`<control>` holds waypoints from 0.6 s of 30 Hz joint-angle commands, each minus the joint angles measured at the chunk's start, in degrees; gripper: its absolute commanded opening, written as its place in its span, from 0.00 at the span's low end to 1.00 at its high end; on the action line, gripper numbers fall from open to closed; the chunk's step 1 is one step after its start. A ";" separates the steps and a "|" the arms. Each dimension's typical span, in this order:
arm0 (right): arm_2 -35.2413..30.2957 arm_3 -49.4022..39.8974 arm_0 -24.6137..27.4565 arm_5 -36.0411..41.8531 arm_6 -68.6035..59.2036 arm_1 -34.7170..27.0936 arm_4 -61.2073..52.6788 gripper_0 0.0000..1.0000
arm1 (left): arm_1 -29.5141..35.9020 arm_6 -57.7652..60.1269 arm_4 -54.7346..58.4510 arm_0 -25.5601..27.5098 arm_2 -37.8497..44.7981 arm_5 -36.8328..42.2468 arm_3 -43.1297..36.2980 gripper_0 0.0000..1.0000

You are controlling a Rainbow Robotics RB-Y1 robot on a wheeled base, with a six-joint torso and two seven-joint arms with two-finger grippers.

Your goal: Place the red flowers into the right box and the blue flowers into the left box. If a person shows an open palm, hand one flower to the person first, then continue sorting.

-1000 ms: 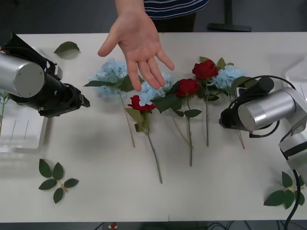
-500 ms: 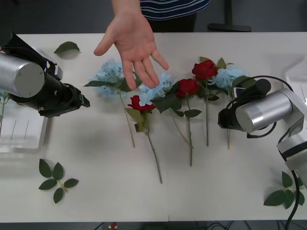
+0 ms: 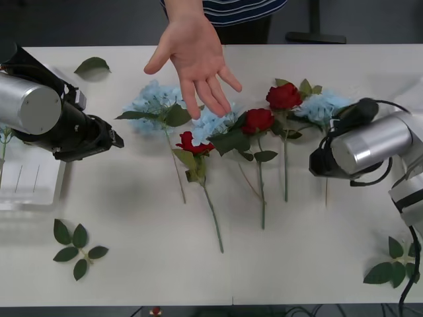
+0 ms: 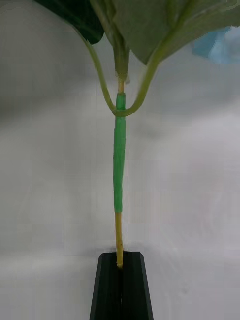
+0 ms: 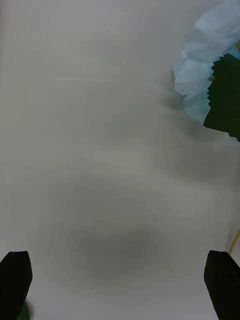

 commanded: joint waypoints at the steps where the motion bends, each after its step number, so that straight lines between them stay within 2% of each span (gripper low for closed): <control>1: -8.10 -10.07 -1.94 7.09 -0.61 -4.91 -5.88 0.00 | 0.56 0.31 -0.33 -1.54 0.86 -0.43 -1.45 1.00; 6: -17.15 -21.59 -1.85 16.94 0.36 -9.75 -15.72 0.00 | 0.56 0.31 -0.33 -1.54 0.86 -0.43 -1.45 1.00; 11: -22.52 -27.92 -1.15 17.46 1.06 -14.76 -24.95 0.00 | 0.56 0.31 -0.33 -1.54 0.86 -0.43 -1.45 1.00; 13: -24.10 -29.32 -0.88 15.53 1.68 -15.64 -26.89 0.00 | 0.56 0.31 -0.33 -1.54 0.86 -0.43 -1.45 1.00; 16: -23.75 -30.20 -0.62 6.39 2.12 -16.95 -28.47 0.00 | 0.56 0.31 -0.33 -1.54 0.86 -0.43 -1.45 1.00; 18: -21.37 -29.50 -0.62 -4.07 1.85 -18.36 -28.47 0.00 | 0.56 0.31 -0.33 -1.54 0.86 -0.43 -1.45 1.00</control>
